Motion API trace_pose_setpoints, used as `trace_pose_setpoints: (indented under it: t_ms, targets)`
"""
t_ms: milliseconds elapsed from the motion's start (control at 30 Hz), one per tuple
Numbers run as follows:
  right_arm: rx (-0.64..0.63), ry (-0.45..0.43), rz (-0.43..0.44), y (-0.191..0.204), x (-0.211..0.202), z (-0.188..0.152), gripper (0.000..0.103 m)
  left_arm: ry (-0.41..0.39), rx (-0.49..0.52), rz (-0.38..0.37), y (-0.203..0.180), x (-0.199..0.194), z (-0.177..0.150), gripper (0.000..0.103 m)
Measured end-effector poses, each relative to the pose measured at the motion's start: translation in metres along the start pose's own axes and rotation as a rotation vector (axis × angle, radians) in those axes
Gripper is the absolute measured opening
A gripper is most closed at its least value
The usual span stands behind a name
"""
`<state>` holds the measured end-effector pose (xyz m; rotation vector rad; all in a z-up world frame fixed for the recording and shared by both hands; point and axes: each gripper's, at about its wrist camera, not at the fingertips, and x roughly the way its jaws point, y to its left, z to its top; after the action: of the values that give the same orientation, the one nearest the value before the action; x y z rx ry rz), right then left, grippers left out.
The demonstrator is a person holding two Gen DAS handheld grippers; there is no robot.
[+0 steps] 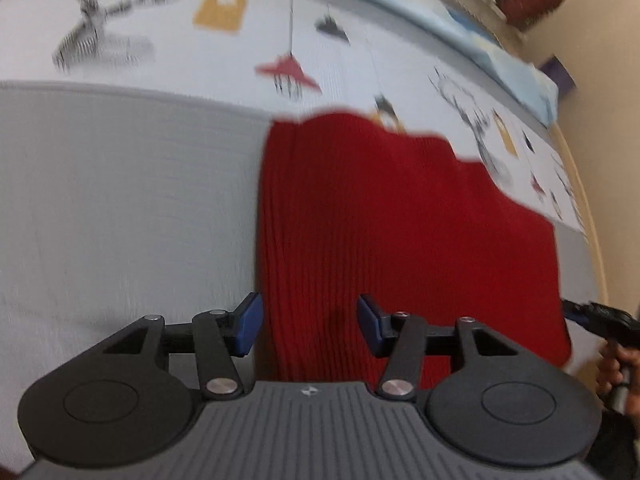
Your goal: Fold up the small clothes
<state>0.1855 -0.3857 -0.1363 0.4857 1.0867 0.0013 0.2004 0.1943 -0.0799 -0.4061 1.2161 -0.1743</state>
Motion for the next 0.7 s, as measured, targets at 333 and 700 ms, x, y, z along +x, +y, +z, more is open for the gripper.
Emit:
trace_pose_setpoints:
  t_ms: [333,700]
  targets:
    - [-0.161,0.132,0.142,-0.022,-0.023,-0.048,0.013,0.063,0.192,0.016,-0.009,-0.012,-0.044,0.015]
    - [-0.161,0.112,0.028,-0.029,-0.022,-0.049,0.013,0.172,0.25,0.112,-0.01,0.001,-0.058,0.016]
